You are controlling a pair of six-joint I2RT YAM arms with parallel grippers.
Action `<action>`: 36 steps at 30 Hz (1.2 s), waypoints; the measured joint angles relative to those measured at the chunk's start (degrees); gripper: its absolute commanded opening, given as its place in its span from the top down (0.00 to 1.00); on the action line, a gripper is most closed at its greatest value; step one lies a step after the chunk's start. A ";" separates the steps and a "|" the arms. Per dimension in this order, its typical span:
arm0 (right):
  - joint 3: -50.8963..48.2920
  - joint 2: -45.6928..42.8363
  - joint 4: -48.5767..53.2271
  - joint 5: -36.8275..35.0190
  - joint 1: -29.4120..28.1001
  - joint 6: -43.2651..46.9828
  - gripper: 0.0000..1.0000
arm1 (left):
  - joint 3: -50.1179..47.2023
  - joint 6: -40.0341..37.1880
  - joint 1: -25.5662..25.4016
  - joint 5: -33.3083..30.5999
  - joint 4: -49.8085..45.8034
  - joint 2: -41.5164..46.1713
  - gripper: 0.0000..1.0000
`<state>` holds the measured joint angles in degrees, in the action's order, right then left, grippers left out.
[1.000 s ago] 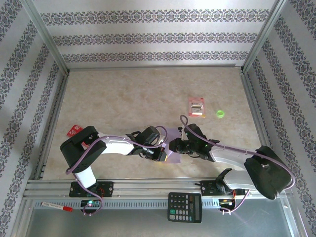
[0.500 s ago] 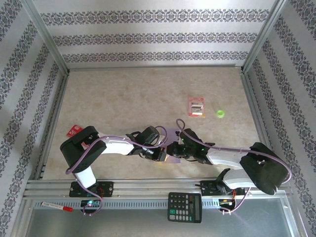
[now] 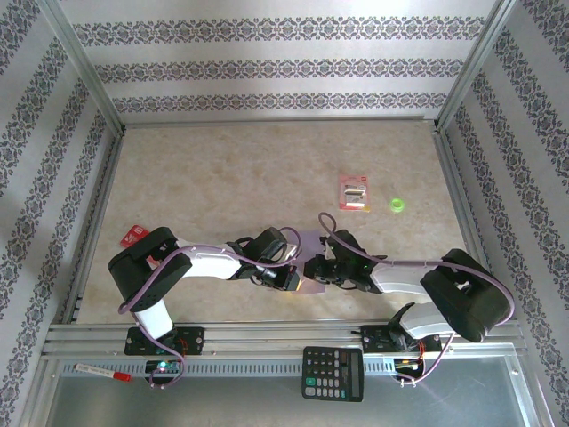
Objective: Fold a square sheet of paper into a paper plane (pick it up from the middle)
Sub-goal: Fold the triangle a second time at the center of the table.
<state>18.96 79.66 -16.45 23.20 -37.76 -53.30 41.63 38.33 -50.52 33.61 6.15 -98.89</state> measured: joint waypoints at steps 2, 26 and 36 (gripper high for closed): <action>0.04 0.11 0.26 0.74 1.44 0.79 0.91 | -0.20 -0.17 0.02 0.02 0.44 -0.02 1.00; 3.58 -10.03 9.22 2.84 12.28 6.82 0.91 | -0.26 -0.57 0.00 -0.02 1.25 -0.17 1.00; 3.04 -1.49 6.16 0.15 4.90 3.98 0.91 | 0.15 -0.57 0.00 -0.13 0.72 -0.17 1.00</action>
<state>22.00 78.17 -10.28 23.35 -32.86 -49.32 41.78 37.76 -50.52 33.47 6.87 -99.07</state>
